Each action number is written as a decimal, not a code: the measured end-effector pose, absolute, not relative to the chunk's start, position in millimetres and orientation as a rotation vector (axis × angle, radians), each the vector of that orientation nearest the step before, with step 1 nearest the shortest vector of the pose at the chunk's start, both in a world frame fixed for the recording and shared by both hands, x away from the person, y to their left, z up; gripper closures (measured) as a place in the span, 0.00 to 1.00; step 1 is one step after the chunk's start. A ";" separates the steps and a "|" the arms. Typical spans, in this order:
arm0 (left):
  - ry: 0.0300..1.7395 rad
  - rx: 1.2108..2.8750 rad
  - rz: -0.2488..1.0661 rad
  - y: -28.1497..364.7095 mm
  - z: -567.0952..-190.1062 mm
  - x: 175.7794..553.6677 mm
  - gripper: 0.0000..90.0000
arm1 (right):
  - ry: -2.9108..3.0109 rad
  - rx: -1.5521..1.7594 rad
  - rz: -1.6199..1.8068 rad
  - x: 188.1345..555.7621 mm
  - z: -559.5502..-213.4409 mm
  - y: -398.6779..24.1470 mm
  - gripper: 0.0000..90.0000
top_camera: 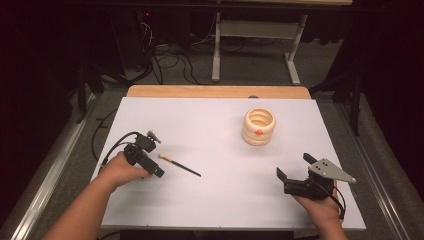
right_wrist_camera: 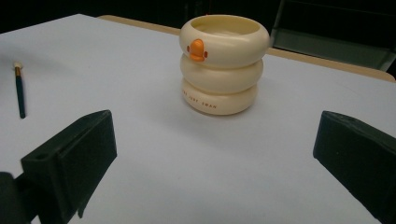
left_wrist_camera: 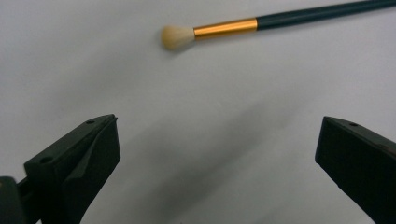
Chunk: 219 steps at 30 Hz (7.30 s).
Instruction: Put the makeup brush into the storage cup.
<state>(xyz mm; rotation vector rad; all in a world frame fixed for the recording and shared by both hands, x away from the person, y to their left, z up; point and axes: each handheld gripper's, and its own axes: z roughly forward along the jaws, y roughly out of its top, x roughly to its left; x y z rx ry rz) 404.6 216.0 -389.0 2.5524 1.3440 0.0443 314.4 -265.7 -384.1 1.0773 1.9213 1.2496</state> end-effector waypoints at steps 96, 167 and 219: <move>0.796 2.801 0.067 165.6 -399.4 433.0 0.83 | 1.936 1.080 1.266 313.4 -386.2 -266.7 0.01; 0.800 2.791 0.156 156.9 -359.9 397.6 0.92 | 1.950 1.070 1.258 315.6 -389.0 -261.5 0.02; 0.468 2.882 0.131 69.9 -346.4 370.4 0.92 | 1.911 1.050 1.180 353.0 -368.9 -244.3 0.01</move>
